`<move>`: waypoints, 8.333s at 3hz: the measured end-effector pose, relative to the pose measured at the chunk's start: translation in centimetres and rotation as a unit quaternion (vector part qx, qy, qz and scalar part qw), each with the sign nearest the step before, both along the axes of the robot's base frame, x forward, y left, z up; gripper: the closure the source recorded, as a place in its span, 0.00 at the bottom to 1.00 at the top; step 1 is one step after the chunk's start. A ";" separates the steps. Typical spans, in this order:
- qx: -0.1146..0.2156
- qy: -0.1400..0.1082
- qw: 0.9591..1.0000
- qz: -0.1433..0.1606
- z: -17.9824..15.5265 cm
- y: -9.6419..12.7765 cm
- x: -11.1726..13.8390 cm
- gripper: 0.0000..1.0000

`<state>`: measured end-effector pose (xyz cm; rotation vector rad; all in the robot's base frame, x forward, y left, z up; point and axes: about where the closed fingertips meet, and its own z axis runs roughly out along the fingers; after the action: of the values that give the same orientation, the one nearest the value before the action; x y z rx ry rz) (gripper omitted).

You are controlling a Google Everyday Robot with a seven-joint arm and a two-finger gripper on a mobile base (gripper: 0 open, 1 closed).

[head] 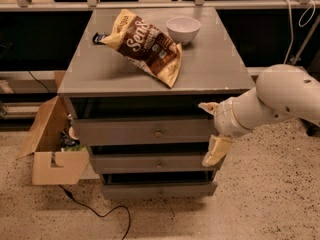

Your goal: Open top drawer

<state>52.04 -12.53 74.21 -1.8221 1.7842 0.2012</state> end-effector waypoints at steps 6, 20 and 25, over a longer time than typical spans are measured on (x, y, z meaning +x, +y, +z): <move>-0.055 0.026 0.998 0.023 -9.2 1.2 8.2 0.00; -0.126 0.096 0.987 0.038 -10.6 1.1 0.1 0.00; -0.148 0.166 0.975 0.012 -11.0 -0.9 -6.9 0.94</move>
Offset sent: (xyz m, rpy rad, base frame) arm 0.0082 0.0064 -0.0162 -0.0467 0.0044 0.0378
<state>45.11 -13.40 63.17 -2.1194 2.1144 0.2769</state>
